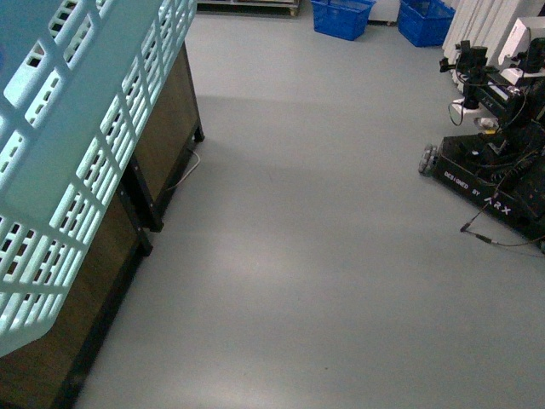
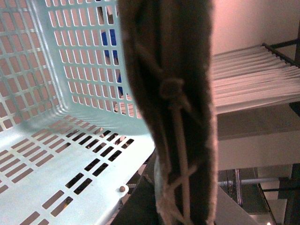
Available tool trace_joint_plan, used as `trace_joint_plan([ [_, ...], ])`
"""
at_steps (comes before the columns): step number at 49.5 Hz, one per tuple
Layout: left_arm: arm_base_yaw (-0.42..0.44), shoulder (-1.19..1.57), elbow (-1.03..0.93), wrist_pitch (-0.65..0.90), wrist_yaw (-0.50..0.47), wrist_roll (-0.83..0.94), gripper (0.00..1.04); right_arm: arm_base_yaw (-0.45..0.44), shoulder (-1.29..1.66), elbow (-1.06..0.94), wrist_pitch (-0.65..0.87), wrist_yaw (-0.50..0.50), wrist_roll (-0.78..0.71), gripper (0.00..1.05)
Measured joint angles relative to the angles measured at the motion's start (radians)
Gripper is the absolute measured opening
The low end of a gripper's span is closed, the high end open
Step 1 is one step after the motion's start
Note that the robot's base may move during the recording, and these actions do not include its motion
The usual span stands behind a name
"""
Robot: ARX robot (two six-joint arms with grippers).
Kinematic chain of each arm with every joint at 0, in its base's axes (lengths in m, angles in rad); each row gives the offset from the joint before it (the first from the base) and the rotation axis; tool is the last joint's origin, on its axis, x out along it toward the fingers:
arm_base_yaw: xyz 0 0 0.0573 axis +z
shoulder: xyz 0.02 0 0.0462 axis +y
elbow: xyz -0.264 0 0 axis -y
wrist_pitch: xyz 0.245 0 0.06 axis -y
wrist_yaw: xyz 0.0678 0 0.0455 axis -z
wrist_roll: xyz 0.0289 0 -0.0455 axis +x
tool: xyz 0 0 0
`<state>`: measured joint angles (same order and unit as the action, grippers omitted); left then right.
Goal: Pick mango and avocado into basket
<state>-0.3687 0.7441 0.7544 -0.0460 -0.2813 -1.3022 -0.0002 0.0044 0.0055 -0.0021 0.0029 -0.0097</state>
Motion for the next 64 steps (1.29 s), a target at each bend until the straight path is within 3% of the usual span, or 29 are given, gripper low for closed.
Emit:
trace_joint_plan([
  [64, -0.002, 0.000, 0.000, 0.000, 0.000, 0.004, 0.08, 0.001, 0.000, 0.000, 0.000, -0.001, 0.000, 0.97],
])
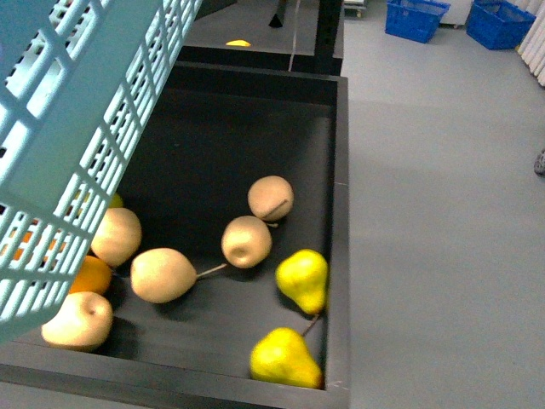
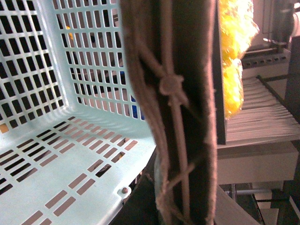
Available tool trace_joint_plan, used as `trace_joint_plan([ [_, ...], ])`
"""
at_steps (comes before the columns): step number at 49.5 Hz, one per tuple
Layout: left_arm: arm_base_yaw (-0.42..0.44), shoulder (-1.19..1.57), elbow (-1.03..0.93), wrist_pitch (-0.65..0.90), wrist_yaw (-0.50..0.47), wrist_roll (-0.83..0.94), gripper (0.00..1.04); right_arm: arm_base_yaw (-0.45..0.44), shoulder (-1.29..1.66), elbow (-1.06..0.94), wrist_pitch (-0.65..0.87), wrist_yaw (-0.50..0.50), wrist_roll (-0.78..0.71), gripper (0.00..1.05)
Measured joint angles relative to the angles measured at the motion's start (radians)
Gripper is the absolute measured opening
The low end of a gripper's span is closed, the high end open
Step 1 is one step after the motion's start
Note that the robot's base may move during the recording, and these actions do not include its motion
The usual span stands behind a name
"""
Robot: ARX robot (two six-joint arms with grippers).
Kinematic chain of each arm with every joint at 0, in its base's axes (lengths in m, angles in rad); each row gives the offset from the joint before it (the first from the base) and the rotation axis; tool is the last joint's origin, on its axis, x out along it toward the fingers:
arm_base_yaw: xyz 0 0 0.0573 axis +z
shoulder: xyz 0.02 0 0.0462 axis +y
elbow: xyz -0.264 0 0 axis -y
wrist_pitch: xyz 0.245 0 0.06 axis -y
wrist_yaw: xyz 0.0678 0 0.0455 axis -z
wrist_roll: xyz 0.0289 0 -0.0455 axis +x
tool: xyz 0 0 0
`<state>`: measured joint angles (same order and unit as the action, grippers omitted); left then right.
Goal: Pick mango and avocado into basket
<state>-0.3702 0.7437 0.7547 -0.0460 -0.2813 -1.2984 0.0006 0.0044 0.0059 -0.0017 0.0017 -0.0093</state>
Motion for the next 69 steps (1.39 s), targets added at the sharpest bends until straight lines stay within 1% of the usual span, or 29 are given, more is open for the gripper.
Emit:
trace_joint_plan([
  [69, 0.000, -0.002, 0.000, 0.000, 0.003, 0.003, 0.08, 0.000, 0.000, 0.000, 0.000, -0.002, 0.000, 0.97],
])
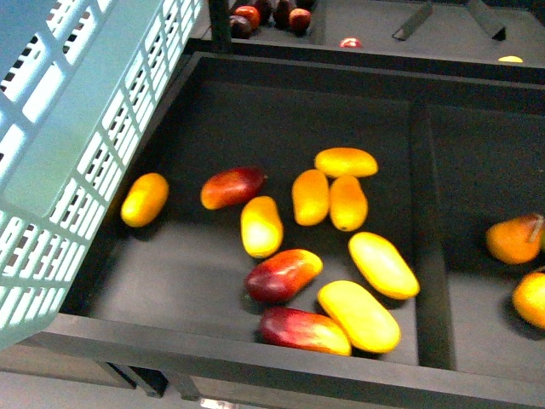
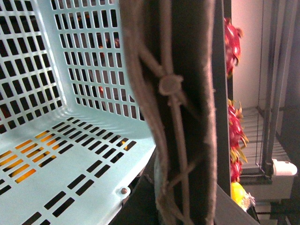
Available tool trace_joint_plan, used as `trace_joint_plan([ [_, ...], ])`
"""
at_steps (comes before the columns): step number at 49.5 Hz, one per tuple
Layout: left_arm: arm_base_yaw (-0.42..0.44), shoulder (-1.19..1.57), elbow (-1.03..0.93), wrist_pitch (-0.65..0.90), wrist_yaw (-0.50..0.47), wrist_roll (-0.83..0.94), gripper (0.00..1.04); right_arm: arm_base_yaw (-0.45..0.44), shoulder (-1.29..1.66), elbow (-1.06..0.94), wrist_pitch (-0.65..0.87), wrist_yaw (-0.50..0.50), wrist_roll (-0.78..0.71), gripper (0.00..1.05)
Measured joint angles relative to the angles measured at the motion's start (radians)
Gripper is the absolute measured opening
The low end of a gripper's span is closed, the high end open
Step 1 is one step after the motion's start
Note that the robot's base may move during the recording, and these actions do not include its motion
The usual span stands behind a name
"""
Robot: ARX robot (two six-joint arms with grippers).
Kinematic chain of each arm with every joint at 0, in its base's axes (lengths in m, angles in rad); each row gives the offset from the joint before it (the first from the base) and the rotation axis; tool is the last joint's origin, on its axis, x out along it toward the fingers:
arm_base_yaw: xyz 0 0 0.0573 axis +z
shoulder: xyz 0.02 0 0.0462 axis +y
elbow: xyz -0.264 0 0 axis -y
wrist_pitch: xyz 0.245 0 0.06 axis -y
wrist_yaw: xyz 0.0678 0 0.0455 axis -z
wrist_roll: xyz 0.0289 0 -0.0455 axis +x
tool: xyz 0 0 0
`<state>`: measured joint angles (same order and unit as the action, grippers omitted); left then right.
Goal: Pick mango and avocado into basket
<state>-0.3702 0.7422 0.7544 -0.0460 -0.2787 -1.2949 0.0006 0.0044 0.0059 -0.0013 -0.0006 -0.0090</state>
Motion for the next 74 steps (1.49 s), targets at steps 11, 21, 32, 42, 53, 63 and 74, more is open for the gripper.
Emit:
trace_joint_plan([
  [11, 0.002, -0.001, 0.001, 0.000, -0.006, 0.003, 0.08, 0.000, 0.000, -0.001, -0.001, 0.001, 0.000, 0.97],
  [21, 0.002, 0.001, 0.002, 0.000, -0.003, 0.002, 0.08, 0.000, 0.000, 0.000, 0.000, -0.001, 0.000, 0.97],
  [32, 0.001, 0.004, 0.002, 0.000, -0.003, 0.001, 0.08, 0.000, 0.000, 0.000, -0.001, 0.000, 0.000, 0.97],
  [42, 0.001, 0.002, 0.002, 0.000, -0.006, 0.008, 0.08, -0.001, 0.000, 0.000, -0.001, -0.005, -0.001, 0.97],
  [53, 0.005, 0.001, 0.002, 0.000, -0.028, 0.019, 0.08, -0.001, 0.000, 0.000, -0.001, -0.004, 0.000, 0.97],
  [63, 0.003, 0.002, 0.002, 0.000, 0.000, 0.004, 0.08, -0.001, 0.000, 0.000, -0.001, -0.001, 0.000, 0.97],
  [74, 0.000, 0.004, 0.003, -0.005, -0.008, 0.013, 0.08, -0.001, 0.000, 0.000, -0.001, -0.001, 0.000, 0.97],
])
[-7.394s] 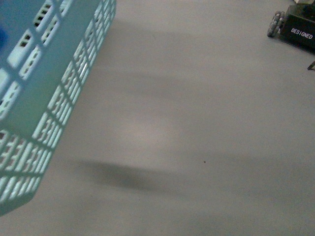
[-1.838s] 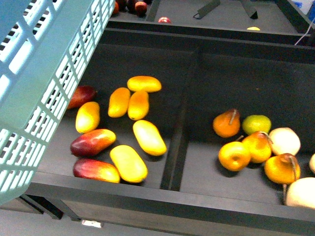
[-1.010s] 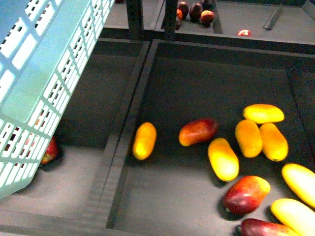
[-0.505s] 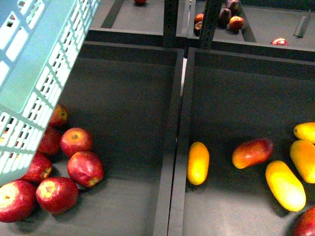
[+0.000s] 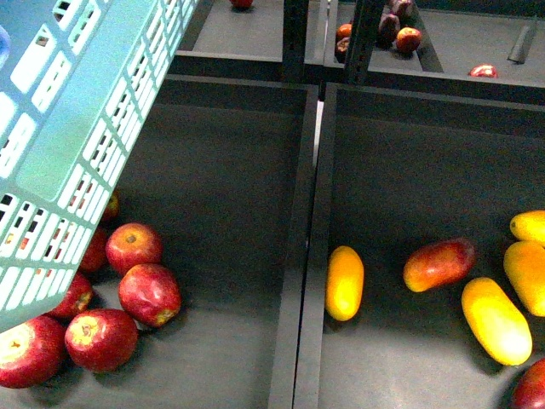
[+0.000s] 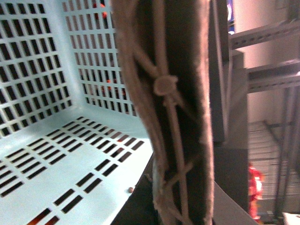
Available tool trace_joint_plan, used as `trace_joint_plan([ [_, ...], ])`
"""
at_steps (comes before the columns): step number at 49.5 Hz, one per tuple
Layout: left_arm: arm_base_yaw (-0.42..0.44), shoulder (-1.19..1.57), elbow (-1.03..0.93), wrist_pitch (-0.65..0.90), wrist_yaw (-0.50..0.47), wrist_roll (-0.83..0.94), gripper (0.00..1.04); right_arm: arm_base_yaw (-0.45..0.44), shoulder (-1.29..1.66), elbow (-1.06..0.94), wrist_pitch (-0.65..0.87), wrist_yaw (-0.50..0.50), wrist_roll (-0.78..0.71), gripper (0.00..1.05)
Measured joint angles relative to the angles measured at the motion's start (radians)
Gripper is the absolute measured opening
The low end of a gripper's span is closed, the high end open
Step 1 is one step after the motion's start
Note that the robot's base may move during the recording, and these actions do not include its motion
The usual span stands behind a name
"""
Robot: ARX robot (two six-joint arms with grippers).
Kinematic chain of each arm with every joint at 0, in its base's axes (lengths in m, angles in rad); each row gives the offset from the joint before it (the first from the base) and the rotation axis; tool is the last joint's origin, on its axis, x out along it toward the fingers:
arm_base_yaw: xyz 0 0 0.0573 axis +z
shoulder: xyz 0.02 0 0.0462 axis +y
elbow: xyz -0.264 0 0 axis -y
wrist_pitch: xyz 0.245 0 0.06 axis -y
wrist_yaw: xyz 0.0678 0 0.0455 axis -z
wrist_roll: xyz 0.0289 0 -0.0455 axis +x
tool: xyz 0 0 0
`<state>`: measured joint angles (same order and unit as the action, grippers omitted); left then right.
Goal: Pick mango and avocado into basket
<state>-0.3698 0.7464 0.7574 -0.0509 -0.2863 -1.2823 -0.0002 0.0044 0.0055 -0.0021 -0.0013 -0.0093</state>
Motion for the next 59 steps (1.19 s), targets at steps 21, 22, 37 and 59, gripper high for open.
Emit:
trace_joint_plan([
  [21, -0.209, 0.444, 0.197, -0.277, 0.180, 0.969, 0.08, 0.000, 0.000, 0.000, 0.000, 0.000, 0.000, 0.97],
  [22, -0.216, 0.468, 0.199, -0.258, 0.199, 0.980, 0.08, 0.000, 0.000, 0.000, 0.000, 0.000, 0.000, 0.97],
  [37, -0.316, 0.666, 0.224, -0.110, 0.322, 0.937, 0.08, 0.000, 0.000, 0.000, 0.000, 0.001, 0.000, 0.97],
  [59, -0.309, 0.666, 0.243, -0.147, 0.227, 0.961, 0.08, 0.035, 0.036, 0.014, -0.025, 0.164, 0.059, 0.97],
])
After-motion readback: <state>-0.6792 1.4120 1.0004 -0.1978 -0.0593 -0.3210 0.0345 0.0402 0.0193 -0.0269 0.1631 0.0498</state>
